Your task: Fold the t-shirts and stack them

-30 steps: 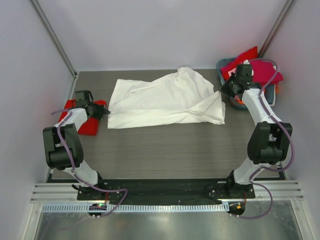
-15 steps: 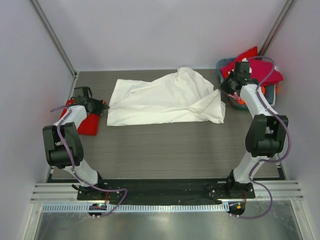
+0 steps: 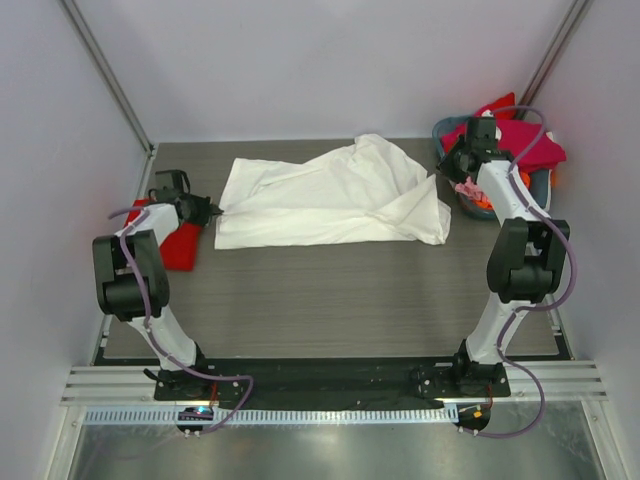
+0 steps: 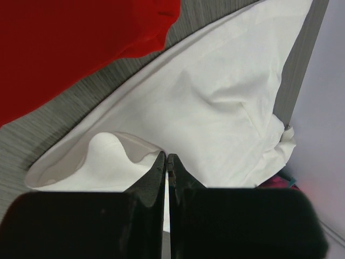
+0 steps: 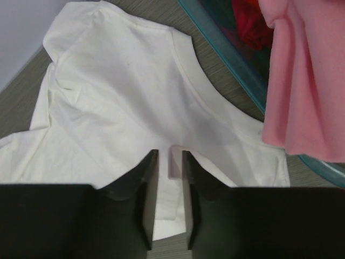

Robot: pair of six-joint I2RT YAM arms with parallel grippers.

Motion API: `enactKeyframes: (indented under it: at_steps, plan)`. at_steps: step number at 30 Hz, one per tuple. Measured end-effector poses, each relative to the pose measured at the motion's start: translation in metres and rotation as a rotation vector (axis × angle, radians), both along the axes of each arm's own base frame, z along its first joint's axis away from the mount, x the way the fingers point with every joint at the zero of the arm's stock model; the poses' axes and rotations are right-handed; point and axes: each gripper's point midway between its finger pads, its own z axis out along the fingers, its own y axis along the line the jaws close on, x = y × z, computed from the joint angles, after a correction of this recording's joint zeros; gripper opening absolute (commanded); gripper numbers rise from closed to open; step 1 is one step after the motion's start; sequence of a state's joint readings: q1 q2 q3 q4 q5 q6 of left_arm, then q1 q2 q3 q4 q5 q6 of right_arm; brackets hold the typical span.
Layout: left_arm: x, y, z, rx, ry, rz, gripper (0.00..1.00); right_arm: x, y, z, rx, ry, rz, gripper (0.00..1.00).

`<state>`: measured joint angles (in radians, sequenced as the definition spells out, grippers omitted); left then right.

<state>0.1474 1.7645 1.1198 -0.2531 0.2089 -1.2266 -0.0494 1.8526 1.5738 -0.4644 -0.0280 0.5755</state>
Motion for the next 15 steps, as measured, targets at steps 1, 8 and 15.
enactKeyframes:
  at_steps: [1,8,15]
  plan:
    - [0.003,-0.001,0.000,0.000,-0.001,-0.004,0.06,0.001,0.000,-0.002,-0.002,0.003,0.000,0.58]
    - [0.016,-0.011,0.014,0.042,-0.054,-0.061,0.43,0.000,-0.002,-0.007,-0.011,0.021,-0.001,0.68]
    - [-0.014,-0.016,0.058,0.114,-0.155,-0.109,0.57,-0.064,0.003,-0.021,0.005,0.022,-0.008,0.63]
